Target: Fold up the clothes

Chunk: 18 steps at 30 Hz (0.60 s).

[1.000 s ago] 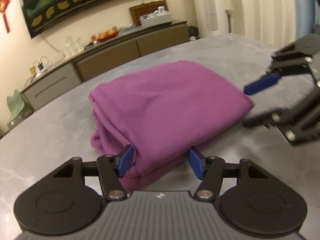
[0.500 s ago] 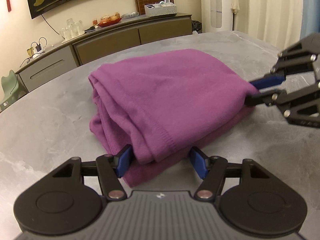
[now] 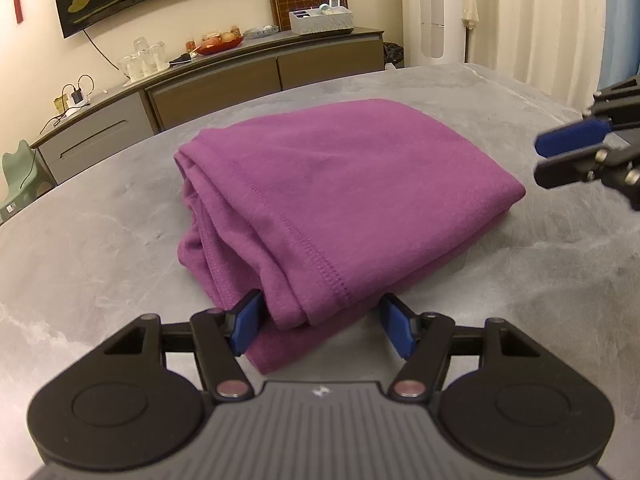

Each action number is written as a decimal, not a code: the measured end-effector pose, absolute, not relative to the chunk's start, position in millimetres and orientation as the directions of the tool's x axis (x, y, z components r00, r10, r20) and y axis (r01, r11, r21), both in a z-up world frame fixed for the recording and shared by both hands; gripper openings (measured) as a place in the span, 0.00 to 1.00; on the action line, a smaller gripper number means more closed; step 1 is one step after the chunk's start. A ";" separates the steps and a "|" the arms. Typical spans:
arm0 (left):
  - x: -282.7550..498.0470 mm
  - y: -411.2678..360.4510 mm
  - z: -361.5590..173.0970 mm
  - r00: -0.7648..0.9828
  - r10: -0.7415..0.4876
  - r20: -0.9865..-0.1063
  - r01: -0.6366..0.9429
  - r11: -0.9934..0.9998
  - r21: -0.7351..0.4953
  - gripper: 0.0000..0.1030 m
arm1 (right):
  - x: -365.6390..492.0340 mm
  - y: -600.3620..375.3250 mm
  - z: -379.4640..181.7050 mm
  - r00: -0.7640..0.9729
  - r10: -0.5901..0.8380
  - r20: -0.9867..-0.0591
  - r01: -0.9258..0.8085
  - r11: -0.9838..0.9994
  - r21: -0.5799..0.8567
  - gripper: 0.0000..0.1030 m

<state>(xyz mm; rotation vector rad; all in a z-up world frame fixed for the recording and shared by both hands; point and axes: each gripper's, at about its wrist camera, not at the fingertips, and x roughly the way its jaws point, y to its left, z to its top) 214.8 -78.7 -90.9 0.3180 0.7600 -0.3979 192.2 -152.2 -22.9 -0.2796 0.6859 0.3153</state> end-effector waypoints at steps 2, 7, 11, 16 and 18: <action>214.5 -80.1 -91.0 0.661 -0.227 -0.715 0.451 0.882 0.136 0.66 | 193.5 -155.1 -23.5 0.735 0.265 -0.623 -0.372 0.927 -0.045 0.36; 213.9 -83.8 -91.2 0.669 -0.215 -0.711 0.434 0.890 0.139 0.66 | 216.4 -149.9 -61.2 0.664 0.188 -0.724 -0.309 0.950 -0.036 0.39; 210.3 -87.8 -83.4 0.676 -0.210 -0.706 0.408 0.905 0.122 0.67 | 201.4 -166.0 -43.3 0.693 0.208 -0.691 -0.225 0.972 0.067 0.57; 190.4 -86.0 -69.0 0.699 -0.210 -0.683 0.376 0.921 0.101 0.84 | 178.6 -169.8 -26.3 0.734 0.163 -0.660 -0.157 0.985 0.069 0.79; 179.4 -83.5 -62.9 0.710 -0.202 -0.674 0.351 0.932 0.091 1.00 | 172.3 -167.2 -22.5 0.744 0.139 -0.654 -0.129 0.990 0.064 0.82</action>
